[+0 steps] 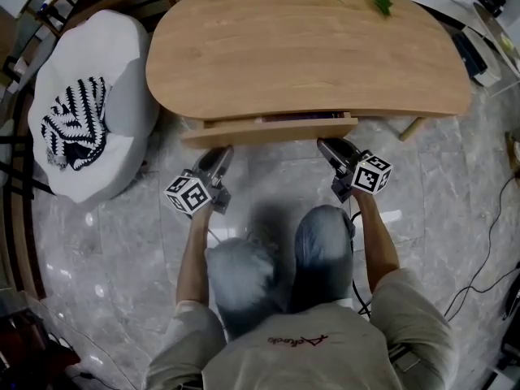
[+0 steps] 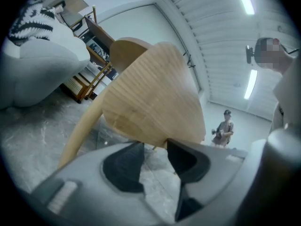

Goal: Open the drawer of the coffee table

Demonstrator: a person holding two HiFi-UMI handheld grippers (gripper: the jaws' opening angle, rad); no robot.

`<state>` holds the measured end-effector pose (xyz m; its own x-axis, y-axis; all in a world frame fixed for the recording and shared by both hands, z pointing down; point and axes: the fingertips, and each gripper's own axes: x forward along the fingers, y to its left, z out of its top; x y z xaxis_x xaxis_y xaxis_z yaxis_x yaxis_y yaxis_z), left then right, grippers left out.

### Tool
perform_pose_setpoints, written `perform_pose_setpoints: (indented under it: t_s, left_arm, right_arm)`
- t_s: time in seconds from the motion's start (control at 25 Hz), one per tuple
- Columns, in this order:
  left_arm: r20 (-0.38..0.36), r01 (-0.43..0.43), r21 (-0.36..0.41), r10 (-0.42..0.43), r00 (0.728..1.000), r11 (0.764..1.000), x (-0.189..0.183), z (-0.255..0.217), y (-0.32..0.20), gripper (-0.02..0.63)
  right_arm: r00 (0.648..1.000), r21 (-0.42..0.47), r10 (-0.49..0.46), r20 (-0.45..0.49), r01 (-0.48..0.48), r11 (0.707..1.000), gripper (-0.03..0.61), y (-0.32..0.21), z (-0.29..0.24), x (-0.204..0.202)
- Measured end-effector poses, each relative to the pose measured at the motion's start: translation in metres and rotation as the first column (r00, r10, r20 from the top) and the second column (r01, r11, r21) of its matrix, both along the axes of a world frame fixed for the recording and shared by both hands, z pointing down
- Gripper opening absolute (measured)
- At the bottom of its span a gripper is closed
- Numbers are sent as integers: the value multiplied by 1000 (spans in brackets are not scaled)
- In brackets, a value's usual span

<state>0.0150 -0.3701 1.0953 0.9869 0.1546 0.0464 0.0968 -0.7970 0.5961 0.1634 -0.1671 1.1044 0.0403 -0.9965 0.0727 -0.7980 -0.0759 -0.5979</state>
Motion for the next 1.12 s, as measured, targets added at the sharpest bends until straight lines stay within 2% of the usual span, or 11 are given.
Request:
perform_pose_setpoints:
  t_s: [0.28, 0.44, 0.84, 1.0, 1.12]
  left_arm:
    - [20, -33, 27, 32, 999, 999, -35, 3, 30, 136]
    - [7, -33, 24, 33, 999, 999, -48, 2, 40, 133]
    - [24, -37, 38, 37, 999, 999, -63, 3, 53, 132]
    - [36, -33, 70, 31, 999, 997, -68, 6, 56, 78]
    - [65, -28, 132, 20, 998, 991, -70, 7, 56, 64]
  right_arm:
    - [999, -7, -28, -22, 28, 1000, 121, 29, 2, -31]
    - [998, -19, -44, -34, 43, 999, 115, 38, 1, -42]
    - [998, -5, -54, -27, 53, 999, 106, 47, 5, -53]
    - [998, -9, -54, -44, 53, 999, 101, 50, 5, -53]
    - [995, -43, -42, -90, 38, 998, 92, 50, 6, -53]
